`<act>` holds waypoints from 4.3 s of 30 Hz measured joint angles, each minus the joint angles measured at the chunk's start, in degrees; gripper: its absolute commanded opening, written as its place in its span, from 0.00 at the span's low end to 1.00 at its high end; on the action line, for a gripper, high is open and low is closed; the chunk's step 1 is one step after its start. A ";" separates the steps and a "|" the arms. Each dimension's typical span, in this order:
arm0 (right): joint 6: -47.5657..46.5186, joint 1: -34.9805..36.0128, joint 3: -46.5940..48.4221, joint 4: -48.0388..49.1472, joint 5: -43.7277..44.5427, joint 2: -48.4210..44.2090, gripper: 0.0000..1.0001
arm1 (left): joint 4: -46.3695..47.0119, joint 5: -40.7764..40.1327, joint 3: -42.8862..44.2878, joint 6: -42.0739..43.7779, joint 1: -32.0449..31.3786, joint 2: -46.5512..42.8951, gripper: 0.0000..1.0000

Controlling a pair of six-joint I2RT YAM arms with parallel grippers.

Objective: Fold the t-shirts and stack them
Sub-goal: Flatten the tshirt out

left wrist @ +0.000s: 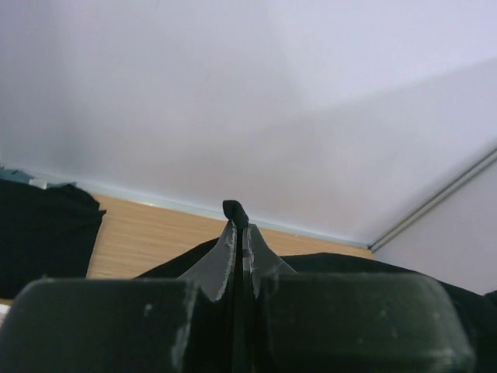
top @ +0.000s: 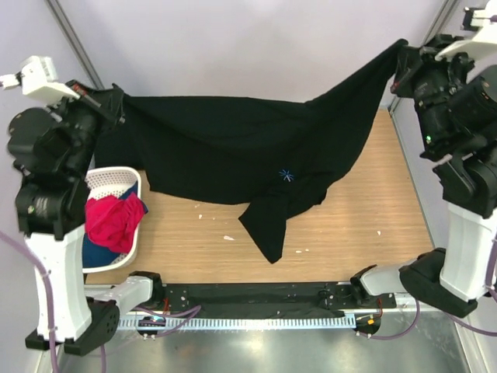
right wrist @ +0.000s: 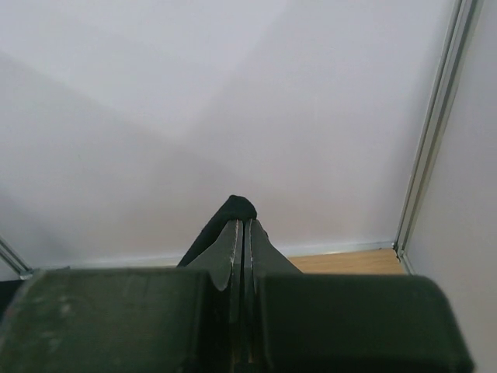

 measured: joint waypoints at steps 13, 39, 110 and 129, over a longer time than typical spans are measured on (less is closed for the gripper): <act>-0.79 -3.30 7.56 -6.05 -4.85 -10.25 0.01 | -11.78 3.96 22.10 -5.07 0.04 -14.60 0.00; -1.33 -15.45 -28.33 5.01 -0.42 28.55 0.01 | -2.21 -6.73 -11.04 -6.56 0.04 33.03 0.00; -13.09 -19.45 -29.42 30.69 -15.26 -6.49 0.01 | 13.25 4.20 -0.02 4.13 -1.84 13.62 0.00; -13.03 -20.57 -14.53 16.09 -18.69 -29.00 0.01 | -3.87 4.52 9.40 0.87 -1.86 -17.33 0.00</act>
